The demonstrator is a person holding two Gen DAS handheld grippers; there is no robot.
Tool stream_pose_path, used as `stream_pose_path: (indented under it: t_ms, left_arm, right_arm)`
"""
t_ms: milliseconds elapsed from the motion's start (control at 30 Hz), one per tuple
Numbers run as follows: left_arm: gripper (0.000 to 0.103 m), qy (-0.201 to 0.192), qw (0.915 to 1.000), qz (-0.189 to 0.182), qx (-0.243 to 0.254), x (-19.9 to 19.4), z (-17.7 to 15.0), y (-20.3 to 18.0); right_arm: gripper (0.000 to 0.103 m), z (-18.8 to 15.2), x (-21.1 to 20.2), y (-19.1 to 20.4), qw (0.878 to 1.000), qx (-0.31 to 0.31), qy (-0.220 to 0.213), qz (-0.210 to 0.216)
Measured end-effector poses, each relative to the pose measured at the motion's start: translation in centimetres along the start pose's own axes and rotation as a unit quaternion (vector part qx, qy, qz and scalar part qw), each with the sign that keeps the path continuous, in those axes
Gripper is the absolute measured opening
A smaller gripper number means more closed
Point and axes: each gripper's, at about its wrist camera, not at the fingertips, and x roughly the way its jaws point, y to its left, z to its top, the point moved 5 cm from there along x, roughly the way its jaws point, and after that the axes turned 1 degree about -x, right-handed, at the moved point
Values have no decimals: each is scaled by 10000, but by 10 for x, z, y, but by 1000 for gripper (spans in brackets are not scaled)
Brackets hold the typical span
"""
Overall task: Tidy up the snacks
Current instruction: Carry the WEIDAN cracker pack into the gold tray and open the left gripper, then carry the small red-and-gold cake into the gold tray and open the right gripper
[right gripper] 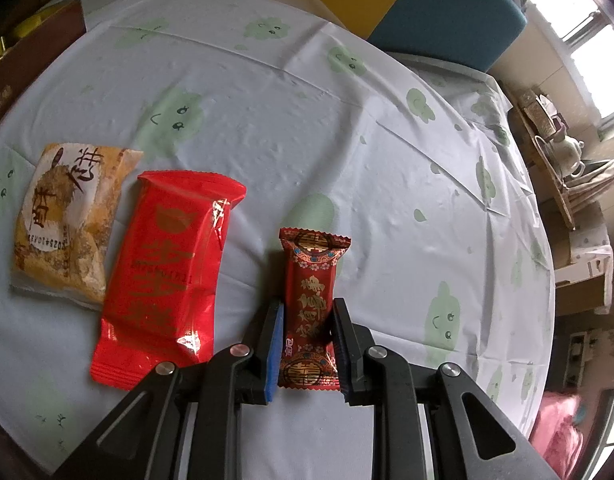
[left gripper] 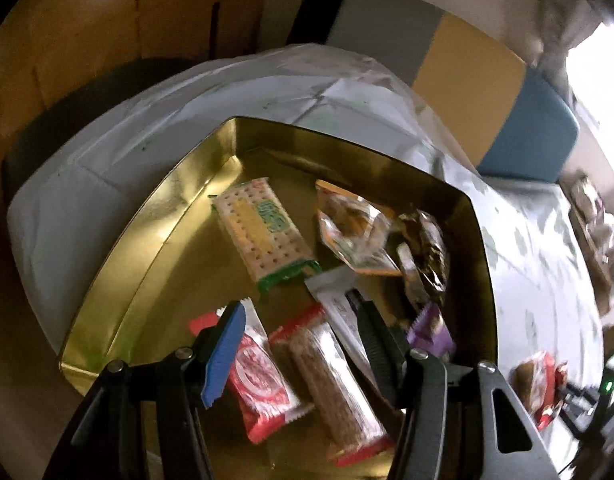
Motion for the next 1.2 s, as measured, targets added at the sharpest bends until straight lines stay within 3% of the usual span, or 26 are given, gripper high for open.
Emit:
stream_pose_path:
  t_ms: [400,1200]
  left_arm:
    - [59,-212,9972,39,713,-19,-24,-34]
    - [60,-233,9954,-12,930,-25,-38,-38]
  right_arm:
    - [24,0,-1,1,10000,-28,-15,-4]
    - [22,3,4,-10,9993,295,10,212]
